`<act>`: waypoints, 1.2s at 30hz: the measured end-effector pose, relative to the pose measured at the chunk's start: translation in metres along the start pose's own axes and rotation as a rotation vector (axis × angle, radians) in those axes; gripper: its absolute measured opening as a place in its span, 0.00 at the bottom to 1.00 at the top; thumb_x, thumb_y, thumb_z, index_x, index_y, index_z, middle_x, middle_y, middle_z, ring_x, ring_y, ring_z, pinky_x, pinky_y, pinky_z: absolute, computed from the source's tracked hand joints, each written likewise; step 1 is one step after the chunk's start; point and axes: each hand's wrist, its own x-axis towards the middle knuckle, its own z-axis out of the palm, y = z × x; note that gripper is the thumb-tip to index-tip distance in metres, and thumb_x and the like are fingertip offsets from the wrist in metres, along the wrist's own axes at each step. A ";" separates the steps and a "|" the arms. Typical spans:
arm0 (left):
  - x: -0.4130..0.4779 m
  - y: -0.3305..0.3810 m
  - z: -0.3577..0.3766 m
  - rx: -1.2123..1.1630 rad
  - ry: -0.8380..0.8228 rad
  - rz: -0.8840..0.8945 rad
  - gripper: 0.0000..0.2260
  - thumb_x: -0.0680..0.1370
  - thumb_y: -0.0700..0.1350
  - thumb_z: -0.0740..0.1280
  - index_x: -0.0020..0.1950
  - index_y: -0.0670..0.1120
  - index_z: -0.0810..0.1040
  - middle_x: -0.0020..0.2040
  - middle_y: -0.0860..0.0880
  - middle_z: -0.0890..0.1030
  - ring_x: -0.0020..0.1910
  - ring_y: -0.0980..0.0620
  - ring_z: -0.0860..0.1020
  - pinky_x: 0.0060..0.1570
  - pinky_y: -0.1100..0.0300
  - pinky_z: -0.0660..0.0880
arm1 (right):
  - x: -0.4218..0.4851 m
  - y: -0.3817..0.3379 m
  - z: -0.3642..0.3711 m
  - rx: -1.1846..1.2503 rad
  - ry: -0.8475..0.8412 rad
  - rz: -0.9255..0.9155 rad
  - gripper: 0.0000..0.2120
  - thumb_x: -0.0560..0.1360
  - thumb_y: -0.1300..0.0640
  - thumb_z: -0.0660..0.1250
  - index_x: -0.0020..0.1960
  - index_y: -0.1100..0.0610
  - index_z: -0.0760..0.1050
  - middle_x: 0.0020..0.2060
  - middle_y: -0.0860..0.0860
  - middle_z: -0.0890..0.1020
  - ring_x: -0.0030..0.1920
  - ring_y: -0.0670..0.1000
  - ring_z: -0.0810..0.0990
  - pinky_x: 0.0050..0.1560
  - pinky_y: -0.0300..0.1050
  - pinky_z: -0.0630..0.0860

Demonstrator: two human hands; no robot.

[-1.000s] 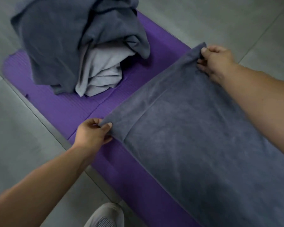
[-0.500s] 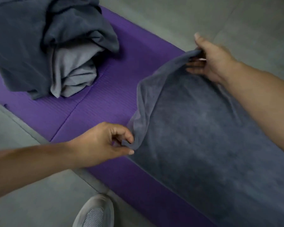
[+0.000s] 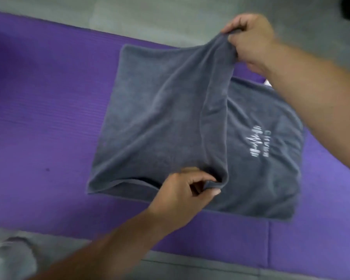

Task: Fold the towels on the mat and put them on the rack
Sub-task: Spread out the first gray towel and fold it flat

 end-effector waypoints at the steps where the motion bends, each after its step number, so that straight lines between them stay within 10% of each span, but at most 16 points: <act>1: -0.001 0.001 0.025 0.008 0.007 -0.004 0.03 0.76 0.48 0.75 0.49 0.51 0.86 0.41 0.57 0.80 0.40 0.60 0.78 0.42 0.68 0.73 | -0.003 0.013 -0.017 -0.004 0.014 0.012 0.20 0.72 0.70 0.58 0.37 0.48 0.78 0.34 0.43 0.80 0.29 0.34 0.75 0.31 0.33 0.73; 11: 0.019 0.011 0.193 0.185 0.059 0.071 0.11 0.76 0.57 0.69 0.50 0.52 0.85 0.43 0.56 0.81 0.42 0.59 0.79 0.43 0.57 0.78 | -0.020 0.157 -0.141 0.084 0.276 0.187 0.18 0.72 0.66 0.61 0.39 0.47 0.84 0.45 0.43 0.86 0.47 0.40 0.83 0.43 0.30 0.76; 18: 0.026 0.015 0.252 0.345 0.068 0.142 0.10 0.77 0.55 0.68 0.46 0.52 0.84 0.41 0.56 0.79 0.41 0.58 0.77 0.39 0.57 0.77 | -0.035 0.206 -0.172 0.128 0.187 0.180 0.19 0.72 0.60 0.69 0.62 0.52 0.81 0.55 0.45 0.83 0.57 0.43 0.81 0.55 0.32 0.78; 30: 0.025 0.008 0.277 0.406 0.044 0.232 0.08 0.78 0.52 0.67 0.46 0.50 0.81 0.42 0.56 0.78 0.41 0.57 0.75 0.41 0.59 0.76 | -0.034 0.226 -0.180 -0.048 0.211 0.187 0.19 0.79 0.62 0.62 0.67 0.52 0.78 0.60 0.45 0.80 0.59 0.43 0.78 0.50 0.20 0.70; 36: 0.030 0.024 0.257 0.404 -0.075 0.123 0.18 0.79 0.60 0.64 0.61 0.51 0.80 0.54 0.53 0.83 0.53 0.54 0.80 0.54 0.56 0.78 | -0.045 0.216 -0.162 -0.592 0.214 0.197 0.21 0.78 0.58 0.62 0.70 0.50 0.74 0.70 0.56 0.70 0.70 0.61 0.67 0.67 0.50 0.68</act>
